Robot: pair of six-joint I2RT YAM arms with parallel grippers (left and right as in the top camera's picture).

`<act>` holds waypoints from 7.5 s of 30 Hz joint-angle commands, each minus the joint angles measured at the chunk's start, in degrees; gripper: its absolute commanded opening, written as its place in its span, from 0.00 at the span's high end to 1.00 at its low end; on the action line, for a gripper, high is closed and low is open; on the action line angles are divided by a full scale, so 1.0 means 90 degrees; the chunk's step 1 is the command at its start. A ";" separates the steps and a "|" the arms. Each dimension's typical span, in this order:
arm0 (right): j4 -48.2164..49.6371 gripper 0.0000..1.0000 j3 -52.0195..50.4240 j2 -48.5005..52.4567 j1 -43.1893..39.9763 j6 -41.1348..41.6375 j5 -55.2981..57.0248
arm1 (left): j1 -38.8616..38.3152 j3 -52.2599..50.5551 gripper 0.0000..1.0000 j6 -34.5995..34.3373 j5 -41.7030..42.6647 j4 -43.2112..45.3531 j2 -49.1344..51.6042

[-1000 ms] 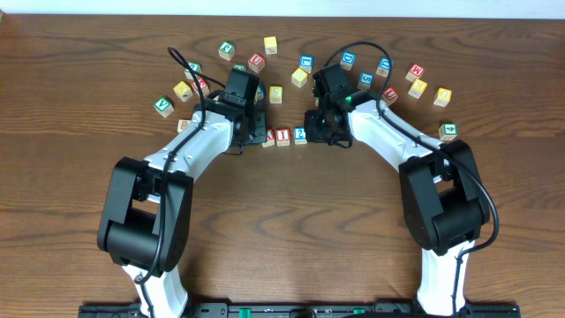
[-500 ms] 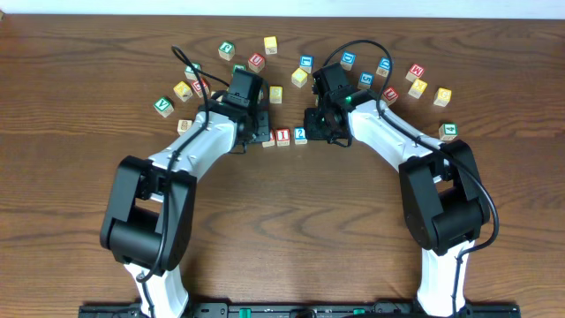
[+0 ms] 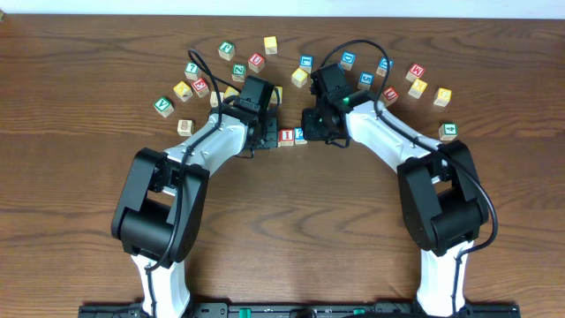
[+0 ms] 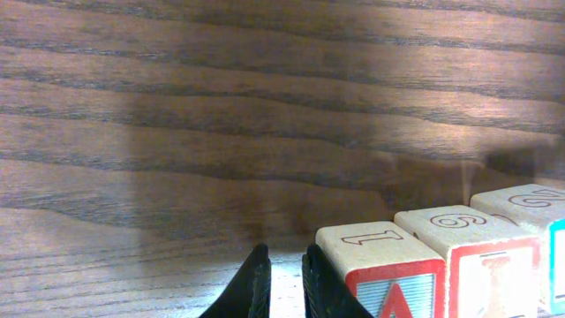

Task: Spell out AI2

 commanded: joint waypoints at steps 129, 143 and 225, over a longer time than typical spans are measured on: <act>-0.0340 0.53 0.0435 -0.1989 -0.0423 -0.0452 0.0206 | 0.1273 0.0121 0.63 -0.0039 -0.0957 -0.1088 -0.2858; -0.2718 0.01 0.0435 -0.3755 -0.1219 -0.0777 0.0777 | 0.1600 0.0107 0.02 -0.0041 -0.0964 -0.2203 -0.3621; 0.3109 0.01 -0.9364 -1.3362 -0.2596 -0.2256 0.1030 | 0.1600 0.0107 0.02 -0.0041 -0.0964 -0.2200 -0.3619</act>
